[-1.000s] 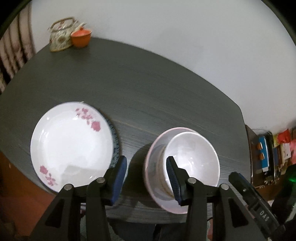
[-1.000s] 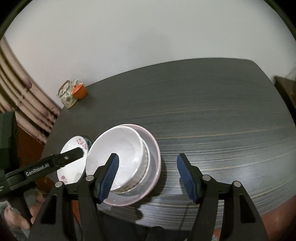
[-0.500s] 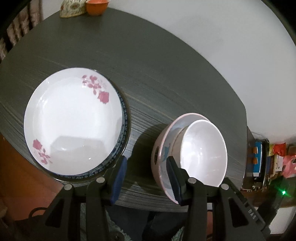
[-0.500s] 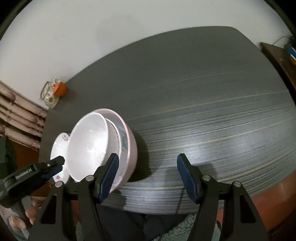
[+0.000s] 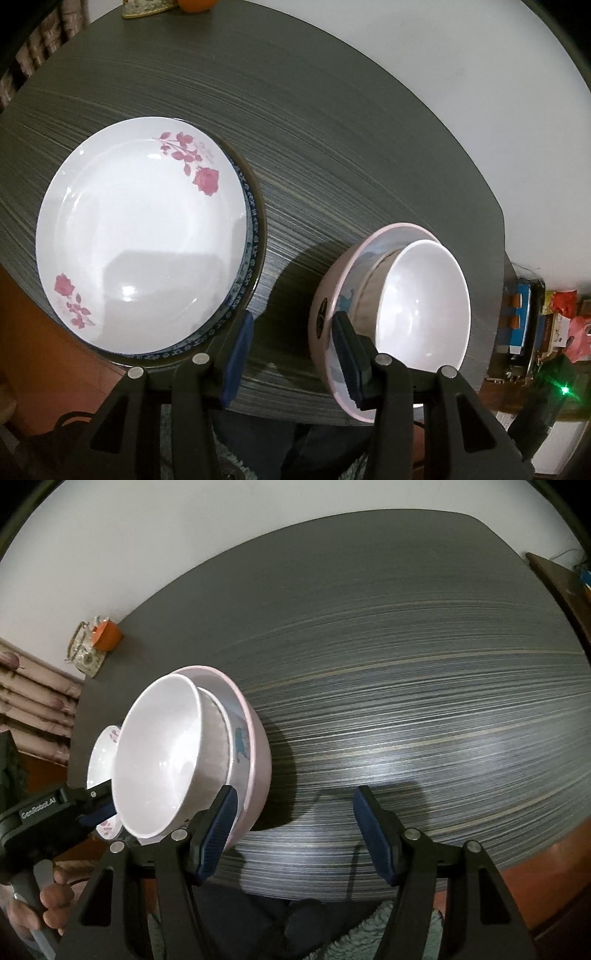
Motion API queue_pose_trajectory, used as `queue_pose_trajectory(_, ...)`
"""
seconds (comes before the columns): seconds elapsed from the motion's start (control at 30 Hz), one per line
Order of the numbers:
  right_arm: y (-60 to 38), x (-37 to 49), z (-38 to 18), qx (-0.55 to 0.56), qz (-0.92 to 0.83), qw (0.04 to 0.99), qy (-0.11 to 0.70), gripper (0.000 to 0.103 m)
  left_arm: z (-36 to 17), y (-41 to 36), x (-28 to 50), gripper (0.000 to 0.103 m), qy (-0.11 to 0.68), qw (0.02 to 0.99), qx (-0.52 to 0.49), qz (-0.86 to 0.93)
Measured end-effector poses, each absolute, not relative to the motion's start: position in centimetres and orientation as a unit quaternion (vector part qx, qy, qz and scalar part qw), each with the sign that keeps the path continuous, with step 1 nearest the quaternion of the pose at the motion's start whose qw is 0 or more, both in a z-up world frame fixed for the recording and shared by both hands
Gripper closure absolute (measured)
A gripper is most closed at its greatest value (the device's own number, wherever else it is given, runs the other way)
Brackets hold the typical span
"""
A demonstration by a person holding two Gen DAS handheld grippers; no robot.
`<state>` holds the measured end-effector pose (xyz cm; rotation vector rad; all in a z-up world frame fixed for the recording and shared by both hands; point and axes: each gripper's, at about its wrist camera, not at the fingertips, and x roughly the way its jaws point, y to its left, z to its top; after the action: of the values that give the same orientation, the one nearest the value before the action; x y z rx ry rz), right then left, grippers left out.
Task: Organize plates and bowls
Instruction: 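Close both grippers on the pink bowl rim holding the nested bowls, then lift and carry the nested bowl stack with both grippers toward the plate stack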
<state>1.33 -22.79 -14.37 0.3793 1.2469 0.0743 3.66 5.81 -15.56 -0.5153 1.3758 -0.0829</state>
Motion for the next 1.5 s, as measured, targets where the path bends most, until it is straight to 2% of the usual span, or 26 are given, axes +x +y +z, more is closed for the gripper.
queue_pose_trajectory(0.2,-22.6,2.5,-15.0,0.174,0.027,0.785,0.594,0.041,-16.5,5.1,4.1,0.058,0.636,0.735,-0.231,-0.037)
queue_pose_trajectory(0.47,-21.4,3.8,-15.6,0.161,0.022,0.779,0.605,0.049,-17.5,4.4,4.8,0.060,0.645,0.726,-0.233,-0.041)
queue_pose_trajectory(0.6,-21.3,4.2,-15.9,0.159,0.022,0.776,0.610,0.049,-17.5,4.2,5.1,0.060,0.644,0.728,-0.232,-0.040)
queue_pose_trajectory(0.87,-21.2,4.8,-16.5,0.174,0.029,0.770,0.613,0.050,-17.4,3.3,5.3,0.080,0.641,0.727,-0.237,-0.058)
queue_pose_trajectory(0.93,-21.1,4.7,-16.6,0.177,0.032,0.771,0.611,0.052,-17.4,2.9,5.3,0.084,0.639,0.729,-0.236,-0.061)
queue_pose_trajectory(1.17,-21.1,4.5,-16.6,0.197,0.047,0.771,0.603,0.069,-17.4,2.5,5.5,0.094,0.635,0.734,-0.231,-0.069)
queue_pose_trajectory(1.5,-19.9,4.5,-16.0,0.190,0.057,0.778,0.596,0.087,-17.3,2.1,5.4,0.095,0.632,0.739,-0.221,-0.069)
